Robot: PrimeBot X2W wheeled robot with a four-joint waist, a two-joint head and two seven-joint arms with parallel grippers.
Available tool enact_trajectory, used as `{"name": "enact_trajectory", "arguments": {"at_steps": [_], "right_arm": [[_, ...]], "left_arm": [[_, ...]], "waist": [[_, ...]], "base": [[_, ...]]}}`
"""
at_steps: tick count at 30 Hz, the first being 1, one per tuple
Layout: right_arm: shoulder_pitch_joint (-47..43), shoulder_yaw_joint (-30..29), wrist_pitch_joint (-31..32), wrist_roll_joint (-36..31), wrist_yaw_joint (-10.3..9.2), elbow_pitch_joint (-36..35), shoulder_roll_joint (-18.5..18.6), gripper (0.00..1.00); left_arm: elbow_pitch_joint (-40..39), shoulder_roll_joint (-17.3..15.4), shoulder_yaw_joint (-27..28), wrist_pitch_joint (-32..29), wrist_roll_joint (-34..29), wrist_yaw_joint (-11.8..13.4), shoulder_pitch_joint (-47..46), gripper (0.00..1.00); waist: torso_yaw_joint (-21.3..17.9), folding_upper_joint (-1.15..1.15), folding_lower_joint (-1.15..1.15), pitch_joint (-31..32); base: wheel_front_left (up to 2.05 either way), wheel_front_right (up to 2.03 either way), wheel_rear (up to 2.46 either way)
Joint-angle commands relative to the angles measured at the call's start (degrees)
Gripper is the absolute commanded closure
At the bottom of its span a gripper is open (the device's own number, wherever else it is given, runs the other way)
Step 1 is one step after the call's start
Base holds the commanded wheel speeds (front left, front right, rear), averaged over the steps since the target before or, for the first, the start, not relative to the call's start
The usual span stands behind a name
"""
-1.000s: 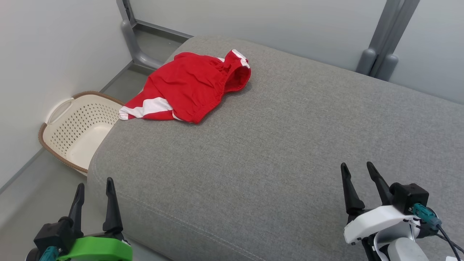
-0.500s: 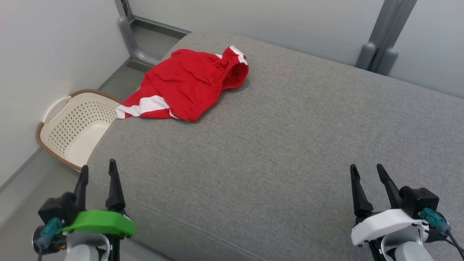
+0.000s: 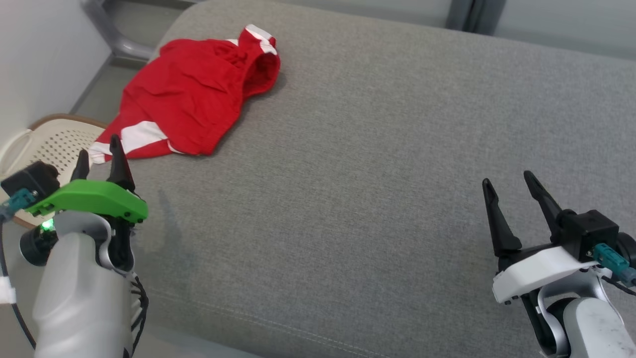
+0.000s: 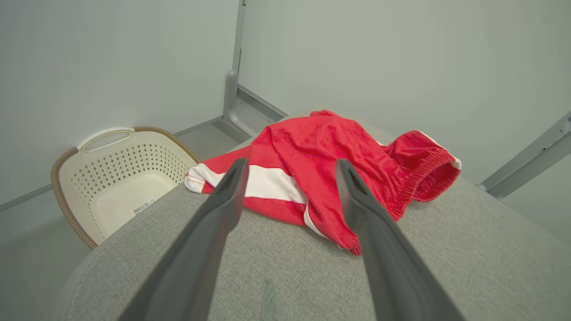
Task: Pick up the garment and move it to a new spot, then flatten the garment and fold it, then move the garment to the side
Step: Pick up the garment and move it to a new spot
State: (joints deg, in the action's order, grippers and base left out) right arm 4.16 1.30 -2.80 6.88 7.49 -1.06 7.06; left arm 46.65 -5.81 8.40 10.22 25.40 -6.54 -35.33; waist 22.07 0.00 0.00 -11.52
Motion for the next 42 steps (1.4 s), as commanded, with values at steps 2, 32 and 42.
{"name": "enact_trajectory", "arguments": {"at_steps": [2, 32, 42], "right_arm": [[1.1, 0.4, 1.9, -0.5, 0.01, -4.0, 0.9, 0.00], [1.9, 0.7, 2.7, -0.8, 0.01, -16.5, 0.5, 0.00], [4.2, 3.1, -3.1, 1.8, 0.01, -7.4, -2.0, 0.00]], "left_arm": [[3.6, -1.5, 0.8, -2.3, 2.4, -0.5, -4.6, 0.00], [26.4, -11.6, 4.7, -20.2, 11.5, 3.7, -20.3, 1.00], [24.3, -21.6, 1.7, -16.1, 7.9, 0.8, -22.5, 1.00]], "waist": [[-7.6, 0.00, 0.00, -9.9], [-21.7, 0.00, 0.00, -20.5], [-21.9, 0.00, 0.00, -11.8]], "base": [[0.00, 0.00, 0.00], [0.00, 0.00, 0.00], [0.00, 0.00, 0.00]]}}
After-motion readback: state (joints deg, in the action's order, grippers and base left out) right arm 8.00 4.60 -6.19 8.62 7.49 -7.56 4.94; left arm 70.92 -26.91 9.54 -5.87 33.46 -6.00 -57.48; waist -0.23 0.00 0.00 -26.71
